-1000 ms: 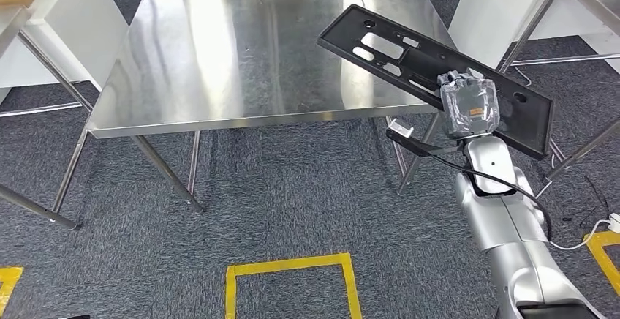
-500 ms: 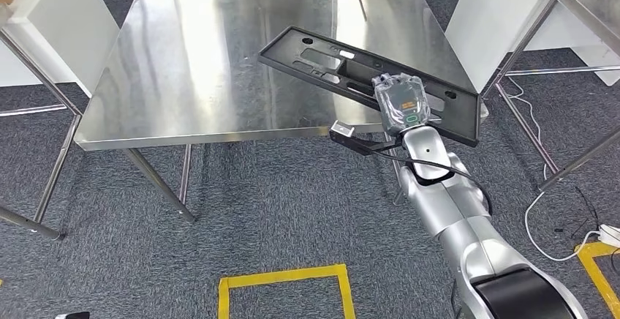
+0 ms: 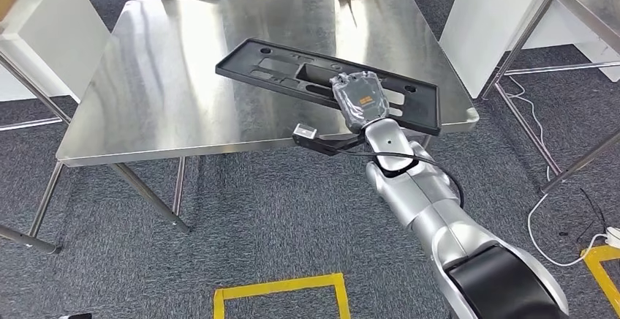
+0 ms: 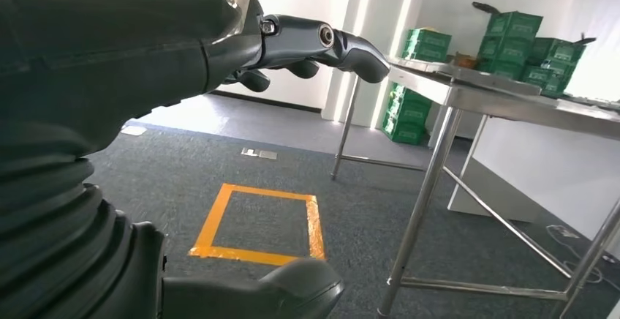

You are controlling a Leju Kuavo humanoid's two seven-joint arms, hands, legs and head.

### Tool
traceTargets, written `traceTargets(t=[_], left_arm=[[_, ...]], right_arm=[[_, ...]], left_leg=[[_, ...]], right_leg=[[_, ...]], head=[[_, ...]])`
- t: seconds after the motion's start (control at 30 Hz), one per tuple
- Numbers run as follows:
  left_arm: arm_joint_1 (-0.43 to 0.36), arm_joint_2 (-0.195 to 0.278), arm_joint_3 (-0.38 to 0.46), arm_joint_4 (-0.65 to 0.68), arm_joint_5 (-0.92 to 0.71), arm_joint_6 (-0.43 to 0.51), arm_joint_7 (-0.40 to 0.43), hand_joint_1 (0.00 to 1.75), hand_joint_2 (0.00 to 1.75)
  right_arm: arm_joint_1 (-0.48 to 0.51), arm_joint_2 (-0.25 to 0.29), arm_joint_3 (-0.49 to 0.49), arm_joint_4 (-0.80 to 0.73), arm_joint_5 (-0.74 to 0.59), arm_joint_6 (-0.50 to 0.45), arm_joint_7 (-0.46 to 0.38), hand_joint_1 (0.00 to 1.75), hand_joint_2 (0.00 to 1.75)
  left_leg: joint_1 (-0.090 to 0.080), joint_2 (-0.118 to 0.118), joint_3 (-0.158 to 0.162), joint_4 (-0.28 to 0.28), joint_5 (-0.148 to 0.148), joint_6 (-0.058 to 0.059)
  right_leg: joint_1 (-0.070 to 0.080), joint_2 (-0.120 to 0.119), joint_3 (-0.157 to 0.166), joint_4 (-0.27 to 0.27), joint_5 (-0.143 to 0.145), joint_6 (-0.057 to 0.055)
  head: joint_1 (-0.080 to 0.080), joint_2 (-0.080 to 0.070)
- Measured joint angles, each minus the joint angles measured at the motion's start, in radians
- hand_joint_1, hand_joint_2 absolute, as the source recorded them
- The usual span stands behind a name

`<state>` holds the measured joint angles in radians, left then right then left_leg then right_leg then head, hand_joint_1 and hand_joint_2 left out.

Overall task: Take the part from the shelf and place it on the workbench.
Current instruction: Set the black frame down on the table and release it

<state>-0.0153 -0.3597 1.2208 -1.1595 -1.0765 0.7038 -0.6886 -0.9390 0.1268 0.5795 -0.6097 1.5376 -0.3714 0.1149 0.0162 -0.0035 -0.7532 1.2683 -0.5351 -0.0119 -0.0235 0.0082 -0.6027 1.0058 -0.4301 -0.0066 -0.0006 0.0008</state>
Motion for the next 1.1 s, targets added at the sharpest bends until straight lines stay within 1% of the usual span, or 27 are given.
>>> traceTargets(t=[0.03, 0.07, 0.13, 0.17, 0.2, 0.23, 0.33, 0.37, 0.4, 0.47, 0.5, 0.53, 0.57, 0.6, 0.63, 0.67, 0.7, 0.73, 0.77, 0.83, 0.87, 0.9, 0.93, 1.0, 1.03, 1.07, 1.1], left_arm=[[0.001, 0.0, 0.002, 0.002, 0.0, 0.0, 0.0, 0.0, 1.75], [0.002, 0.0, 0.002, 0.003, 0.0, 0.0, 0.0, 0.0, 1.75], [0.003, 0.0, 0.004, 0.004, 0.0, 0.0, 0.0, 0.0, 1.75], [0.002, 0.0, 0.005, 0.004, 0.0, 0.0, 0.0, 0.0, 1.75], [0.002, 0.0, 0.005, 0.005, -0.001, 0.0, 0.0, 0.0, 1.75], [0.001, 0.0, 0.005, 0.006, -0.001, 0.0, 0.0, 0.0, 1.75], [0.002, 0.0, 0.006, 0.008, -0.001, 0.0, 0.0, 0.0, 1.75], [0.002, -0.001, 0.006, 0.008, -0.001, 0.0, 0.0, 0.0, 1.75], [0.001, -0.001, 0.006, 0.009, -0.002, 0.0, 0.0, 0.0, 1.75], [-0.001, -0.001, 0.01, 0.009, -0.009, 0.0, 0.0, 0.0, 1.75], [-0.002, -0.001, 0.012, 0.01, -0.014, 0.0, 0.0, 0.0, 1.75], [-0.003, -0.001, 0.016, 0.011, -0.019, 0.0, 0.0, 0.0, 1.75], [-0.003, -0.001, 0.02, 0.013, -0.025, 0.0, 0.0, 0.0, 1.75], [-0.004, -0.001, 0.025, 0.014, -0.029, 0.0, 0.0, 0.0, 1.75], [-0.005, -0.001, 0.029, 0.015, -0.033, 0.0, 0.0, 0.0, 1.75], [-0.006, -0.001, 0.034, 0.016, -0.036, 0.0, 0.0, 0.0, 1.75], [-0.008, -0.002, 0.038, 0.017, -0.038, 0.0, 0.0, 0.0, 1.75], [-0.011, -0.002, 0.043, 0.018, -0.04, 0.0, 0.0, 0.0, 1.75], [-0.015, -0.002, 0.048, 0.019, -0.042, 0.0, 0.0, 0.0, 1.75], [-0.021, -0.002, 0.058, 0.019, -0.048, 0.0, 0.0, 0.0, 1.75], [-0.023, -0.002, 0.063, 0.019, -0.052, 0.0, 0.0, 0.0, 1.75], [-0.026, -0.002, 0.069, 0.019, -0.054, 0.0, 0.0, 0.0, 1.75], [-0.029, -0.001, 0.075, 0.019, -0.057, 0.0, 0.0, 0.0, 1.75], [-0.033, 0.001, 0.087, 0.021, -0.062, 0.0, 0.0, 0.0, 1.75], [-0.033, 0.001, 0.092, 0.022, -0.064, 0.0, 0.0, 0.0, 1.75], [-0.033, 0.001, 0.095, 0.023, -0.064, 0.0, 0.0, 0.0, 1.75], [-0.033, 0.001, 0.099, 0.024, -0.064, 0.0, 0.0, 0.0, 1.75]], right_arm=[[-0.001, 0.004, 0.005, 0.007, 0.0, 0.0, 0.0, 1.75, 1.75], [-0.002, 0.007, 0.009, 0.013, -0.001, 0.0, 0.0, 1.75, 1.75], [-0.005, 0.011, 0.016, 0.022, -0.001, 0.0, 0.0, 1.75, 1.75], [-0.01, 0.012, 0.018, 0.025, -0.002, 0.0, 0.0, 1.75, 1.75], [-0.014, 0.014, 0.02, 0.028, -0.002, 0.0, 0.0, 1.75, 1.75], [-0.018, 0.015, 0.022, 0.031, -0.002, 0.0, 0.0, 1.75, 1.75], [-0.023, 0.02, 0.025, 0.037, -0.001, 0.0, -0.001, 1.75, 1.75], [-0.027, 0.022, 0.027, 0.039, 0.0, -0.001, -0.003, 1.75, 1.75], [-0.03, 0.024, 0.028, 0.042, 0.003, -0.001, -0.005, 1.75, 1.75], [-0.036, 0.03, 0.03, 0.054, 0.014, -0.001, -0.011, 1.75, 1.75], [-0.036, 0.034, 0.031, 0.062, 0.02, -0.001, -0.014, 1.75, 1.75], [-0.036, 0.04, 0.033, 0.07, 0.025, -0.001, -0.016, 1.75, 1.75], [-0.036, 0.046, 0.034, 0.078, 0.029, -0.001, -0.018, 1.75, 1.75], [-0.037, 0.052, 0.035, 0.084, 0.031, -0.001, -0.02, 1.75, 1.75], [-0.039, 0.058, 0.037, 0.089, 0.032, -0.001, -0.02, 1.75, 1.75], [-0.042, 0.064, 0.038, 0.094, 0.033, -0.001, -0.02, 1.75, 1.75], [-0.046, 0.069, 0.039, 0.098, 0.033, -0.001, -0.02, 1.75, 1.75], [-0.049, 0.074, 0.04, 0.102, 0.033, -0.002, -0.021, 1.75, 1.75], [-0.051, 0.078, 0.041, 0.106, 0.033, -0.002, -0.021, 1.75, 1.75], [-0.054, 0.085, 0.043, 0.11, 0.033, -0.002, -0.021, 1.75, 1.75], [-0.055, 0.088, 0.043, 0.111, 0.033, -0.003, -0.021, 1.75, 1.75], [-0.057, 0.092, 0.044, 0.112, 0.033, -0.003, -0.021, 1.75, 1.75], [-0.059, 0.096, 0.044, 0.114, 0.033, -0.003, -0.021, 1.75, 1.75], [-0.058, 0.102, 0.046, 0.119, 0.033, -0.003, -0.023, 1.75, 1.75], [-0.056, 0.103, 0.047, 0.122, 0.033, -0.003, -0.024, 1.75, 1.75], [-0.053, 0.104, 0.048, 0.125, 0.033, -0.003, -0.024, 1.75, 1.75], [-0.051, 0.105, 0.049, 0.127, 0.033, -0.003, -0.024, 1.75, 1.75]], left_leg=[[0.002, 0.0, -0.017, 0.012, 0.011, 0.0], [0.003, 0.001, -0.013, -0.014, 0.04, 0.0], [0.006, 0.001, 0.04, -0.141, 0.115, 0.003], [0.006, 0.001, 0.069, -0.199, 0.137, 0.005], [0.004, 0.0, 0.087, -0.234, 0.145, 0.008], [0.002, -0.001, 0.096, -0.248, 0.14, 0.012], [-0.002, -0.002, 0.106, -0.256, 0.134, 0.033], [-0.002, -0.002, 0.111, -0.259, 0.132, 0.041], [-0.002, -0.001, 0.117, -0.262, 0.13, 0.048], [-0.005, -0.001, 0.123, -0.262, 0.122, 0.059], [-0.006, -0.002, 0.128, -0.262, 0.117, 0.063], [-0.008, -0.003, 0.134, -0.262, 0.112, 0.064], [-0.01, -0.005, 0.142, -0.262, 0.106, 0.065], [-0.011, -0.006, 0.151, -0.262, 0.099, 0.064], [-0.012, -0.006, 0.161, -0.262, 0.092, 0.062], [-0.016, -0.007, 0.168, -0.26, 0.084, 0.059], [-0.019, -0.007, 0.174, -0.259, 0.076, 0.054], [-0.02, -0.008, 0.178, -0.259, 0.069, 0.049], [-0.02, -0.009, 0.18, -0.259, 0.063, 0.043], [-0.016, -0.006, 0.184, -0.257, 0.053, 0.031], [-0.013, -0.005, 0.178, -0.239, 0.044, 0.025], [-0.01, -0.003, 0.16, -0.202, 0.029, 0.017], [-0.006, -0.002, 0.129, -0.145, 0.011, 0.01], [0.002, -0.001, 0.045, -0.021, -0.017, -0.005], [0.006, 0.0, 0.013, 0.009, -0.01, -0.011], [0.01, 0.001, -0.001, 0.003, 0.017, -0.015], [0.014, 0.002, 0.005, -0.041, 0.061, -0.018]], right_leg=[[0.001, 0.0, 0.006, 0.0, -0.005, -0.002], [0.001, 0.0, 0.014, 0.0, -0.011, -0.001], [0.002, 0.0, 0.03, 0.0, -0.024, 0.006], [0.005, 0.001, 0.035, 0.0, -0.029, 0.011], [0.008, 0.001, 0.036, 0.0, -0.033, 0.016], [0.011, 0.002, 0.036, -0.001, -0.036, 0.021], [0.013, 0.001, 0.033, 0.002, -0.046, 0.036], [0.014, 0.0, 0.021, 0.026, -0.057, 0.037], [0.014, -0.001, -0.003, 0.071, -0.074, 0.036], [0.014, -0.001, -0.083, 0.209, -0.116, 0.029], [0.015, -0.001, -0.122, 0.267, -0.127, 0.028], [0.015, -0.001, -0.147, 0.295, -0.124, 0.031], [0.016, -0.001, -0.15, 0.281, -0.102, 0.035], [0.016, -0.001, -0.134, 0.229, -0.067, 0.04], [0.018, -0.002, -0.106, 0.155, -0.027, 0.043], [0.021, -0.002, -0.076, 0.083, 0.006, 0.041], [0.023, -0.003, -0.053, 0.031, 0.026, 0.036], [0.026, -0.003, -0.041, 0.003, 0.034, 0.028], [0.029, -0.003, -0.036, -0.004, 0.032, 0.021], [0.02, -0.001, -0.024, -0.01, 0.026, 0.007], [0.016, 0.0, -0.014, -0.014, 0.022, 0.0], [0.011, 0.001, -0.001, -0.018, 0.017, -0.008], [0.011, 0.001, 0.008, -0.02, 0.011, -0.015], [0.011, 0.001, 0.027, -0.02, -0.006, -0.022], [0.011, 0.002, 0.037, -0.02, -0.016, -0.02], [0.01, 0.003, 0.049, -0.019, -0.026, -0.018], [0.009, 0.004, 0.064, -0.019, -0.037, -0.014]], head=[[0.0, 0.0], [0.0, 0.0], [0.0, 0.0], [-0.001, 0.0], [-0.001, 0.0], [-0.001, 0.0], [-0.001, 0.0], [-0.001, 0.0], [-0.001, 0.0], [-0.001, 0.0], [-0.001, 0.0], [-0.001, 0.0], [0.0, 0.0], [-0.001, 0.0], [0.0, 0.0], [0.0, 0.0], [0.0, 0.0], [-0.001, 0.0], [-0.001, 0.0], [-0.002, 0.0], [-0.004, 0.0], [-0.006, 0.0], [-0.007, 0.0], [-0.009, 0.0], [-0.009, 0.0], [-0.01, 0.0], [-0.01, 0.0]])
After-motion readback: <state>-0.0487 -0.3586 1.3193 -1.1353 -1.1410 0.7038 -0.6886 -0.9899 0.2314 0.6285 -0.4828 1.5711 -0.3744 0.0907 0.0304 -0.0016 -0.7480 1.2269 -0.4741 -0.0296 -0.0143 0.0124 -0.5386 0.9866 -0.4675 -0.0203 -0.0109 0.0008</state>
